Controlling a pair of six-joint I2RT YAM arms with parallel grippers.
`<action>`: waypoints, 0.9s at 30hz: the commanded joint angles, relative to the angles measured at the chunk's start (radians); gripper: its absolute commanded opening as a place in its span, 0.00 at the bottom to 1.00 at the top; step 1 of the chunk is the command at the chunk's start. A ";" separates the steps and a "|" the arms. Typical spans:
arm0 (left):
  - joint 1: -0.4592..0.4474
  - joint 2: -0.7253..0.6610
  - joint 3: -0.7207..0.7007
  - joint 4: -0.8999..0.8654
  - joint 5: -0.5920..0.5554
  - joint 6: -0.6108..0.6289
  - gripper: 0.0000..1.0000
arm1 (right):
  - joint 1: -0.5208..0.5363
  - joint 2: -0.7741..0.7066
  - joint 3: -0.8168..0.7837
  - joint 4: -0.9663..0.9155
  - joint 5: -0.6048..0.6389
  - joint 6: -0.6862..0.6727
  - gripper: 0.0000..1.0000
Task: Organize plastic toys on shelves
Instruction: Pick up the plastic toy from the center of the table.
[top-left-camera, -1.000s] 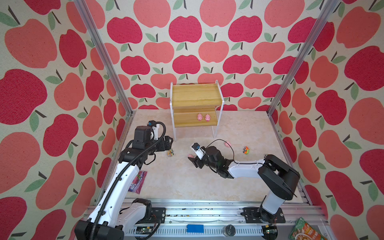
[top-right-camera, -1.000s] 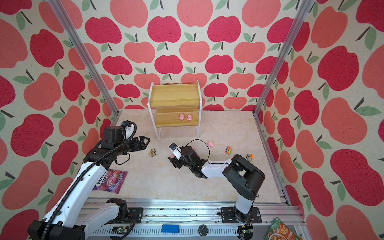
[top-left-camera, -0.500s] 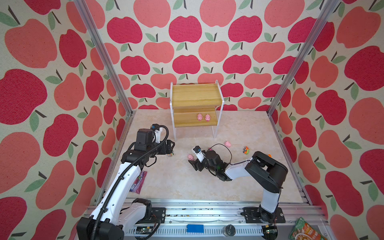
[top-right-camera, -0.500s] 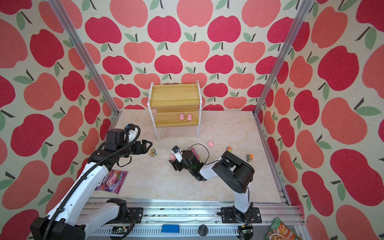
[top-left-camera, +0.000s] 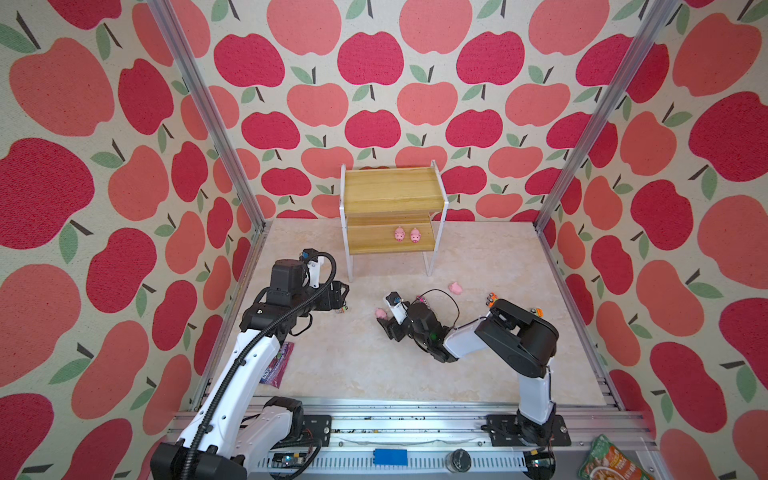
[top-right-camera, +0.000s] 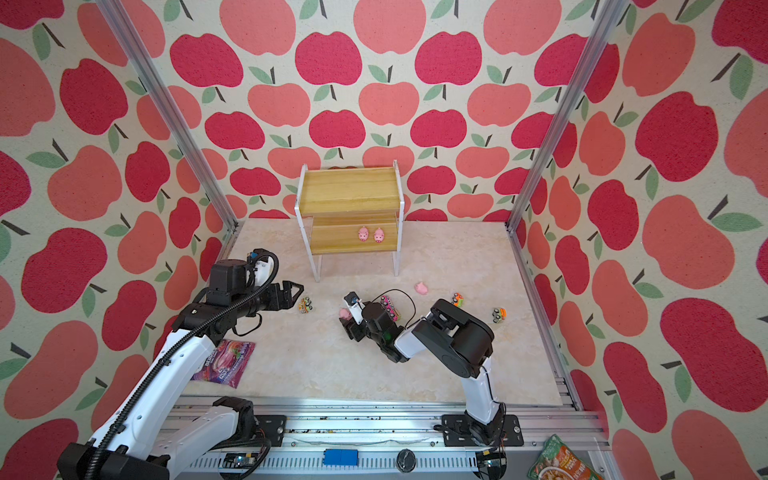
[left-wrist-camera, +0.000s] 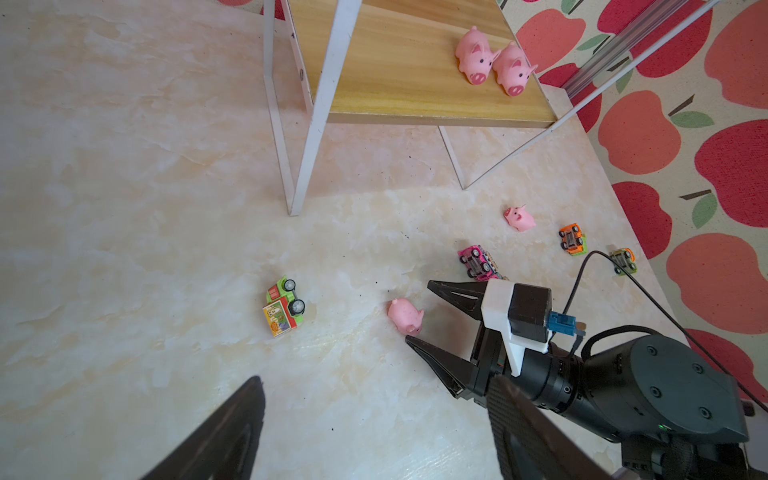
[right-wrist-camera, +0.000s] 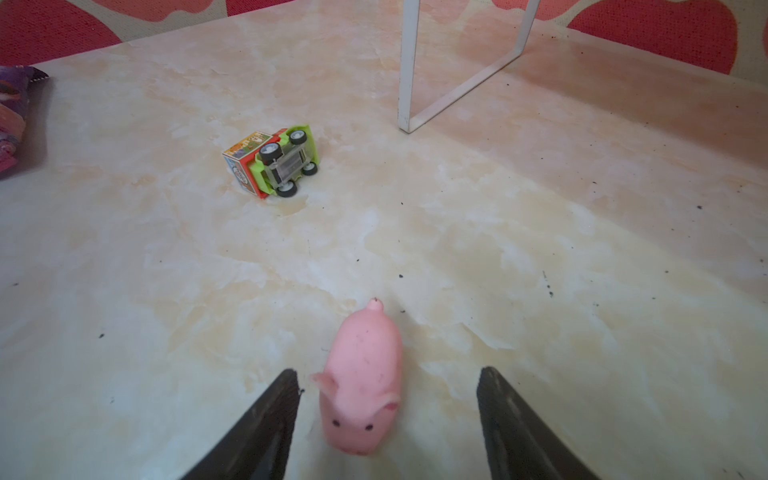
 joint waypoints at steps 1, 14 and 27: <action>0.000 -0.018 -0.013 0.015 0.005 0.019 0.86 | 0.006 0.025 0.044 0.012 0.031 0.023 0.70; 0.001 -0.024 -0.014 0.013 0.005 0.015 0.86 | 0.024 0.062 0.100 -0.035 0.074 0.022 0.64; 0.001 -0.029 -0.016 0.014 0.012 0.013 0.86 | 0.045 0.059 0.095 -0.052 0.133 0.062 0.64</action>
